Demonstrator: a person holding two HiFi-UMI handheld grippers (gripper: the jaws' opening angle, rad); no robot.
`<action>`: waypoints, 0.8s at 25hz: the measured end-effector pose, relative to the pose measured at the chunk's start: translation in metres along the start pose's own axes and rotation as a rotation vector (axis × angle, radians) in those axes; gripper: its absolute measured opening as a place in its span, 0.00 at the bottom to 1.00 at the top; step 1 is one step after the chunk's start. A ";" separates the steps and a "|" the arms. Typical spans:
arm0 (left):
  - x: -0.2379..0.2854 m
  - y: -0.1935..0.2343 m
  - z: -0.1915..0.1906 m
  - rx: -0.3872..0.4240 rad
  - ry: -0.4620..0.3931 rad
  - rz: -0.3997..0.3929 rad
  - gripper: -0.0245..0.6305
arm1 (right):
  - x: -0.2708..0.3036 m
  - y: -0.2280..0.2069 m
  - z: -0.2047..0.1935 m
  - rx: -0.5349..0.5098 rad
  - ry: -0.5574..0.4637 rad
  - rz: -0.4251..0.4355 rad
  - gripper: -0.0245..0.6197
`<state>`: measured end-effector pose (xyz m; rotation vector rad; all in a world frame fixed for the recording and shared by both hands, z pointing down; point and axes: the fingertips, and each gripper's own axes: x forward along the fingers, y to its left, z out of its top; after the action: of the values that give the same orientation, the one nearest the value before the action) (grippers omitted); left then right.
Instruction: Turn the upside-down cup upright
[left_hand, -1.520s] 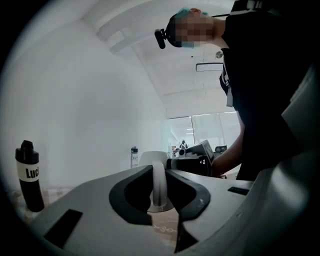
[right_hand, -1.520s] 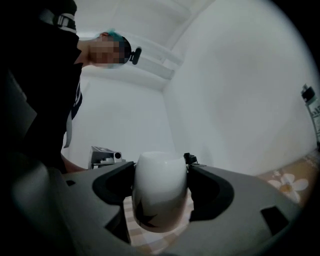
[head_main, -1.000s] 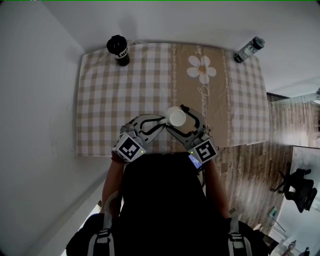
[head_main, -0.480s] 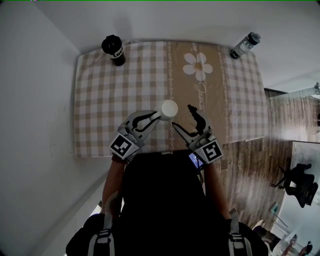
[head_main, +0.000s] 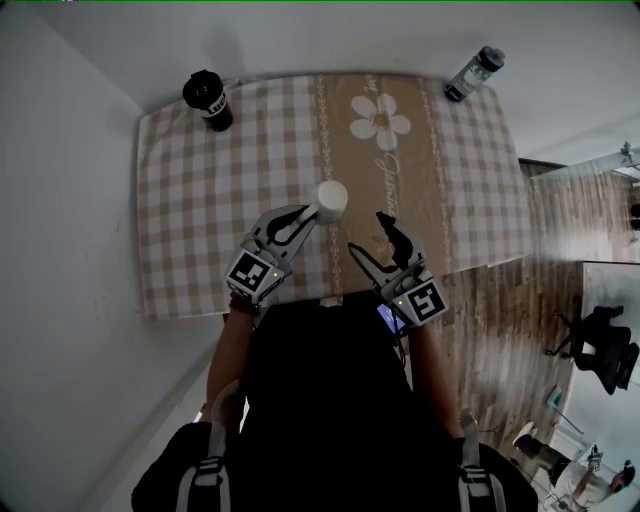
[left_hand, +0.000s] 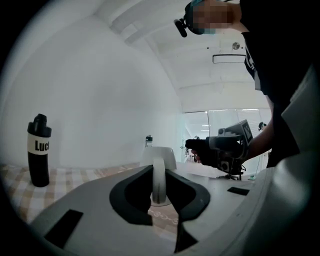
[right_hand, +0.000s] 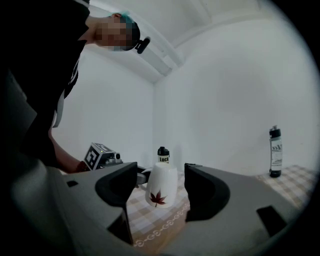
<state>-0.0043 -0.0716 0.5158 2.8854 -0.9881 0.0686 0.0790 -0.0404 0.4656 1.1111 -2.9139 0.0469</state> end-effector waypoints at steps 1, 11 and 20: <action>0.003 0.000 -0.007 -0.001 0.005 -0.004 0.14 | -0.002 0.001 -0.002 -0.002 0.004 -0.002 0.52; 0.020 0.002 -0.047 -0.044 0.071 0.009 0.14 | -0.006 0.007 -0.007 -0.018 0.030 0.010 0.52; 0.026 0.004 -0.066 -0.050 0.137 0.008 0.14 | -0.002 0.008 -0.010 -0.002 0.036 0.023 0.51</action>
<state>0.0134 -0.0841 0.5838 2.7882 -0.9631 0.2353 0.0752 -0.0330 0.4756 1.0650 -2.8944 0.0639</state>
